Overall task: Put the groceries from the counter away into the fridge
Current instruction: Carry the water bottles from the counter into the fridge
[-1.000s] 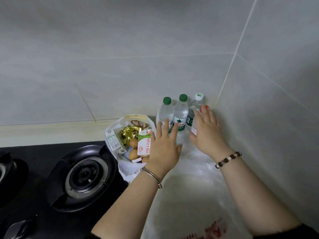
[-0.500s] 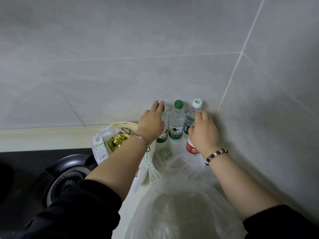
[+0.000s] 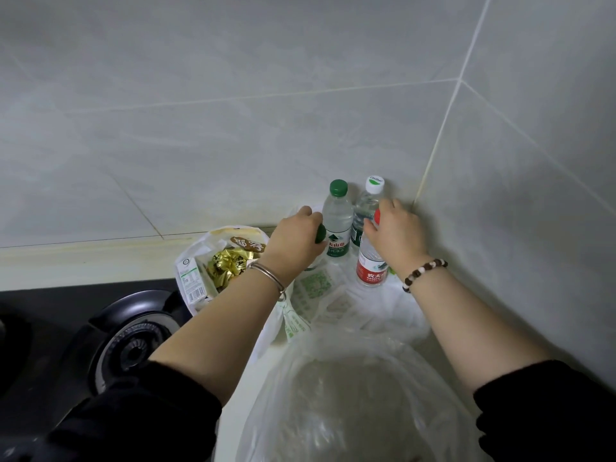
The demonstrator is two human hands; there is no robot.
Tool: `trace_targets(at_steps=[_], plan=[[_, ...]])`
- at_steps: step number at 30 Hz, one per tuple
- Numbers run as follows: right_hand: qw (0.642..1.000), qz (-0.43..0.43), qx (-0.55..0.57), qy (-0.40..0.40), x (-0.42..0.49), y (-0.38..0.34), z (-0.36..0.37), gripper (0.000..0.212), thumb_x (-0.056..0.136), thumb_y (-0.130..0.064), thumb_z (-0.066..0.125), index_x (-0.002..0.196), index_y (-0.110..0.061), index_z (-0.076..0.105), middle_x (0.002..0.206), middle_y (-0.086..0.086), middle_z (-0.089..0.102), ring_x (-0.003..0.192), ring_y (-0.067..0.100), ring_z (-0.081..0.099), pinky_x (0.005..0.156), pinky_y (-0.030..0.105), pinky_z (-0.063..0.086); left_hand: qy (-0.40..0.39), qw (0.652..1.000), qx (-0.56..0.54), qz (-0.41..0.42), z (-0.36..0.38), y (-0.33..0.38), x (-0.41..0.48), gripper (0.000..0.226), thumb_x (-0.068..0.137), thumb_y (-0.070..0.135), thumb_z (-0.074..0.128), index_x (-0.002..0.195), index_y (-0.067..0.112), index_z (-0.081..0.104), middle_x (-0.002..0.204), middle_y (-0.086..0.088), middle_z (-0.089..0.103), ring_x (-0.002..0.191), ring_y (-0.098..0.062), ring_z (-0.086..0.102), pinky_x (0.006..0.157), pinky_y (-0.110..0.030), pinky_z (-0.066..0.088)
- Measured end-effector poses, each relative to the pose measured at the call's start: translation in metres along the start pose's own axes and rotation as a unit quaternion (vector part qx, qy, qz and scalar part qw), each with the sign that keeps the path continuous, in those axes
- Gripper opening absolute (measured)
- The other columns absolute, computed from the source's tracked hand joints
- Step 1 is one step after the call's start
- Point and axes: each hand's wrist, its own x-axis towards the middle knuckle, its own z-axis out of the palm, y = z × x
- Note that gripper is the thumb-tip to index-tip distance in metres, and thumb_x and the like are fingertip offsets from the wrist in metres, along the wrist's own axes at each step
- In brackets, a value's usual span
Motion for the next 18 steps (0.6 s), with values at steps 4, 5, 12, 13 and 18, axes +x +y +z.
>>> trace_targets(at_steps=[4,5,12,13,18], plan=[[1.000,-0.007,-0.017,0.022,-0.003,0.002,-0.002,0.035,0.090,-0.039,0.053,0.101,-0.006,0.054,0.097,0.014,0.059,0.085,0.035,0.060,0.061,0.036,0.044,0.021,0.999,-0.040,-0.022,0.000,-0.003,-0.012,0.024,0.083,0.025,0.064,0.092,0.003,0.057,0.093,-0.009,0.052,0.072,-0.030,0.056,0.062,-0.031,0.041],[1.000,0.004,-0.027,0.016,-0.003,0.001,-0.004,0.036,0.091,-0.041,0.053,0.102,-0.007,0.054,0.095,0.013,0.061,0.083,0.034,0.061,0.058,0.033,0.040,0.027,0.998,-0.051,-0.032,0.000,-0.003,-0.015,0.023,0.082,0.024,0.065,0.091,0.003,0.059,0.092,-0.009,0.052,0.071,-0.029,0.056,0.061,-0.031,0.042],[0.999,0.001,-0.051,-0.012,-0.015,-0.013,-0.020,0.032,0.090,-0.042,0.053,0.099,-0.012,0.055,0.086,0.009,0.066,0.078,0.031,0.064,0.054,0.028,0.035,0.079,0.984,-0.125,-0.099,-0.010,-0.005,-0.041,0.020,0.079,0.020,0.068,0.091,0.004,0.064,0.088,-0.005,0.052,0.071,-0.024,0.054,0.062,-0.027,0.045],[0.999,-0.006,-0.047,-0.009,-0.018,-0.016,-0.024,0.030,0.089,-0.041,0.054,0.098,-0.012,0.056,0.085,0.008,0.066,0.077,0.031,0.064,0.054,0.028,0.036,0.083,0.983,-0.130,-0.099,-0.014,-0.005,-0.044,0.021,0.079,0.021,0.068,0.091,0.004,0.064,0.088,-0.006,0.053,0.073,-0.024,0.054,0.063,-0.027,0.045],[0.998,-0.033,-0.044,0.011,-0.032,-0.044,-0.059,0.018,0.087,-0.034,0.053,0.084,-0.016,0.050,0.058,-0.002,0.042,0.064,0.028,0.054,0.052,0.025,0.033,0.120,0.976,-0.140,-0.113,-0.043,-0.005,-0.069,0.023,0.077,0.025,0.070,0.090,0.006,0.065,0.082,-0.001,0.050,0.073,-0.017,0.049,0.060,-0.020,0.033]])
